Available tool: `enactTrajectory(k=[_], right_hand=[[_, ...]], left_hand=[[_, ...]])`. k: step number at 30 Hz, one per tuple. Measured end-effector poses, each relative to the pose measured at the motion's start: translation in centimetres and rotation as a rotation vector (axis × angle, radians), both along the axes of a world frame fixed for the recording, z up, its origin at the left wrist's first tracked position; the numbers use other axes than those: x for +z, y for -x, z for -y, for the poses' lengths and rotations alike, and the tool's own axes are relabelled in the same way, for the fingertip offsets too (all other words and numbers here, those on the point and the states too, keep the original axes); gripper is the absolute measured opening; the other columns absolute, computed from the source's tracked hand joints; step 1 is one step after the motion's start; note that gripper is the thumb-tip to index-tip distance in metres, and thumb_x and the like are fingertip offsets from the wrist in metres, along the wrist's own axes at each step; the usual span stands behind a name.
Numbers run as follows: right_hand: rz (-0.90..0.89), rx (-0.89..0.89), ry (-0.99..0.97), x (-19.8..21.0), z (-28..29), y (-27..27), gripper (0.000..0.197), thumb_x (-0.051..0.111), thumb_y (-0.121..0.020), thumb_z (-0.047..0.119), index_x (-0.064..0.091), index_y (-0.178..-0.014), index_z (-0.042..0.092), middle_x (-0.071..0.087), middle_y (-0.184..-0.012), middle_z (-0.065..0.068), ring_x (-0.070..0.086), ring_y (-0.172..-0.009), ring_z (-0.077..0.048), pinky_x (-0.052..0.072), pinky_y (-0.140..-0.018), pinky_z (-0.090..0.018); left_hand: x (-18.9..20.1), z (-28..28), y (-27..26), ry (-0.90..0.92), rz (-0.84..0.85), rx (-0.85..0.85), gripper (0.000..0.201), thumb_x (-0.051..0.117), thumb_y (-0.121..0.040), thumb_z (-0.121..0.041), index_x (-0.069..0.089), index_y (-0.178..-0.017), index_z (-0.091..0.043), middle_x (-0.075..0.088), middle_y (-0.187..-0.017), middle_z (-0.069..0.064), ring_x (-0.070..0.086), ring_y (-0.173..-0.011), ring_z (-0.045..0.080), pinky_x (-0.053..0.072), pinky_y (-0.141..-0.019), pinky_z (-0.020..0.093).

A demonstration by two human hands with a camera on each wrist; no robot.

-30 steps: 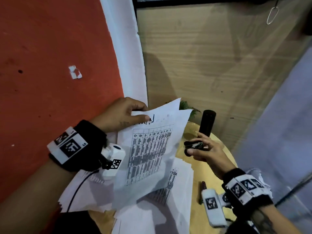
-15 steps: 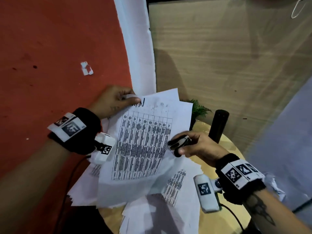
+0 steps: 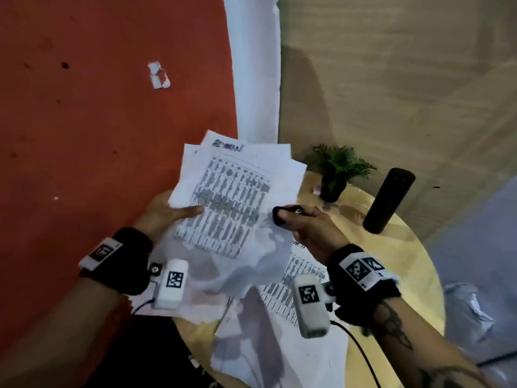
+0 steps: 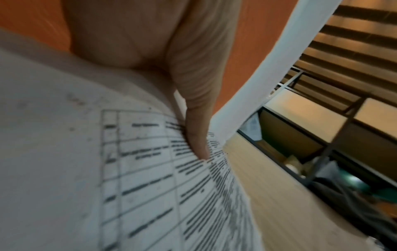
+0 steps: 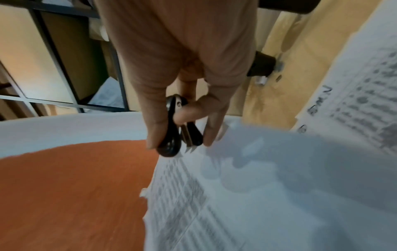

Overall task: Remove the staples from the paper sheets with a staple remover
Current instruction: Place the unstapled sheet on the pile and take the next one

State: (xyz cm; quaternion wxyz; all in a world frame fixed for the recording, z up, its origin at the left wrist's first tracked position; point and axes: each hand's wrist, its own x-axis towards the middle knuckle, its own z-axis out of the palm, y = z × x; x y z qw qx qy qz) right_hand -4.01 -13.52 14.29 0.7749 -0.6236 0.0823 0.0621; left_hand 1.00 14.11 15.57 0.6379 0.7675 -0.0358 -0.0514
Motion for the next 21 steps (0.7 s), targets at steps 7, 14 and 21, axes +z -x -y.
enactTrajectory(k=[7, 14, 21], right_hand=[[-0.282, -0.236, 0.079, -8.6, 3.8, 1.2, 0.010, 0.063, -0.085, 0.014, 0.060, -0.076, 0.015, 0.068, -0.069, 0.004, 0.054, -0.066, -0.011, 0.037, -0.053, -0.019], [-0.506, -0.252, 0.165, -16.9, 4.3, 5.4, 0.016, 0.059, -0.090, 0.019, 0.051, -0.077, 0.015, 0.063, -0.088, -0.007, 0.052, -0.077, -0.019, 0.035, -0.070, -0.032], [-0.497, -0.246, 0.204, -19.8, 4.9, 7.3, 0.009, 0.063, -0.087, 0.009, 0.057, -0.087, 0.004, 0.055, -0.076, -0.013, 0.049, -0.063, -0.018, 0.041, -0.046, -0.016]], left_hand=[[-6.6, -8.3, -6.8, -0.197, -0.210, 0.029, 0.077, 0.087, -0.058, -0.008, 0.051, -0.126, -0.003, 0.059, -0.120, 0.016, 0.057, -0.114, 0.029, 0.040, -0.091, 0.036], [-17.3, -9.5, -11.2, -0.598, -0.437, 0.295, 0.101, 0.086, -0.064, -0.028, 0.028, -0.144, -0.007, 0.039, -0.143, 0.021, 0.046, -0.122, 0.043, 0.044, -0.095, 0.053], [-22.9, -6.7, -11.2, -1.085, -0.266, -0.141, 0.096, 0.081, -0.065, -0.049, 0.036, -0.145, -0.021, 0.030, -0.152, 0.016, 0.031, -0.138, 0.033, 0.028, -0.113, 0.042]])
